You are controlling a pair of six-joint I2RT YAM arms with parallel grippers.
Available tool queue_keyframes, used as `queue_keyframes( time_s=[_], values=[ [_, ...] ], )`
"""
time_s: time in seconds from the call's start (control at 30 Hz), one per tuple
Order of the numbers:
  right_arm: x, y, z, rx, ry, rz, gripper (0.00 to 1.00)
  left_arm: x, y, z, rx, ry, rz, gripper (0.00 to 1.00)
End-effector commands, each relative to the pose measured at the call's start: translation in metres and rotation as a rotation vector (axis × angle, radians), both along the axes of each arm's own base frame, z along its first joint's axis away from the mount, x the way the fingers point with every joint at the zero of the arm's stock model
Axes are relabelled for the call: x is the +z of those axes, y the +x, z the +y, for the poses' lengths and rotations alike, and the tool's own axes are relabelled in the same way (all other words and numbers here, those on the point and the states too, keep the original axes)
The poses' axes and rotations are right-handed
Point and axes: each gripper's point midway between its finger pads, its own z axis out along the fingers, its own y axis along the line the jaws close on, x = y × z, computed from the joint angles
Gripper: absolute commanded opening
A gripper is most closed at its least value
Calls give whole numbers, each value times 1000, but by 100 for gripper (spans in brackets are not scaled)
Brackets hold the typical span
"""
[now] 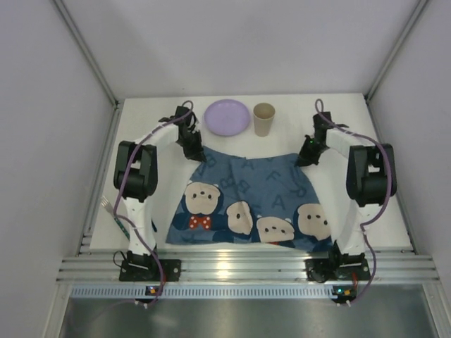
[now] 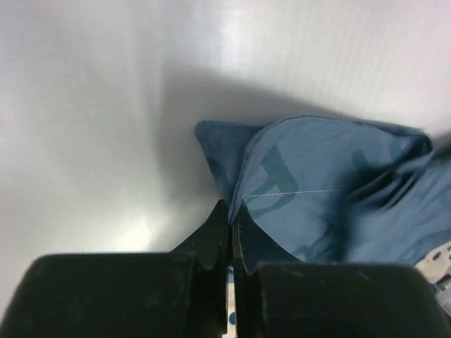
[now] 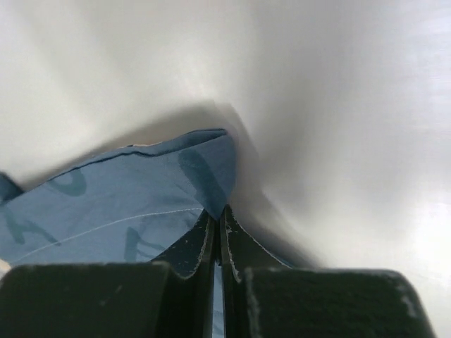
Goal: Set the dinner table for one person
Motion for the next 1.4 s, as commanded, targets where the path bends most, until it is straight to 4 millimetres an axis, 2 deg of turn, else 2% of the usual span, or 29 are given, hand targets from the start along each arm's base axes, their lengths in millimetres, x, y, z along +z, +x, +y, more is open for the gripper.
queue_keyframes(
  time_s=[0.0,0.03,0.1,0.17,0.27,0.37,0.5,0.53,0.57,0.6,0.63,0.7,0.73,0.83,0.93,0.97,1.0,1.03,1.07,1.1,1.13,1.17,1.2,1.23,1.27,1.3,1.33,1.37],
  values=[
    [34,15,-67,-135,-83,-91,0,52,11,49,68,113,-113,0],
    [40,20,-82,-166,-84,-105,0,56,14,60,92,149,-129,0],
    [51,29,-92,-173,-91,-124,0,68,19,70,111,178,-157,0],
    [56,42,-93,-169,-92,-131,0,70,22,80,143,216,-165,0],
    [53,53,-84,-157,-46,-113,0,66,24,94,203,262,-157,0],
    [50,64,-72,-143,-20,-107,0,54,26,101,238,283,-133,0],
    [48,75,-64,-124,-27,-97,0,56,43,105,259,282,-142,0],
    [45,70,-68,-131,-52,-63,4,54,45,105,258,284,-131,5],
    [43,70,-71,-139,-69,-48,11,46,40,105,251,294,-90,16],
    [40,67,-73,-147,-84,-31,34,49,44,105,254,293,-95,28],
    [37,63,-77,-152,-105,-18,48,49,44,110,266,320,-99,52],
    [37,52,-81,-150,-131,-12,84,57,41,113,283,323,-119,82],
    [39,49,-85,-143,-155,-22,89,62,41,113,288,318,-132,98],
    [52,37,-92,-127,-196,-44,95,83,35,118,320,331,-176,98],
    [79,26,-86,-118,-159,-97,94,104,34,118,347,308,-232,98],
    [95,18,-82,-120,-136,-133,94,109,35,113,347,279,-252,98],
    [104,14,-76,-114,-98,-158,93,114,46,108,345,245,-296,98],
    [105,2,-59,-84,-80,-156,93,118,50,98,338,186,-303,98],
    [126,-5,-52,-69,-64,-210,93,117,59,94,344,166,-308,98],
    [133,-13,-39,-39,-52,-226,93,116,66,89,350,149,-309,98],
    [131,-26,-33,-23,-48,-217,93,114,73,87,361,134,-305,98],
    [147,-36,-27,-9,-44,-259,93,109,89,81,375,107,-298,98],
    [150,-47,-18,19,-43,-260,93,106,97,80,383,104,-295,98],
    [154,-61,-16,24,-36,-269,94,103,105,80,408,102,-286,98],
    [156,-68,-14,27,-33,-272,94,97,121,78,419,91,-290,98],
    [156,-76,-12,28,-26,-270,94,94,130,76,427,75,-292,98],
    [155,-90,-13,29,-24,-268,94,74,139,72,439,61,-258,98],
    [155,-96,-15,27,-26,-271,94,86,156,64,439,16,-302,98]
  ],
)
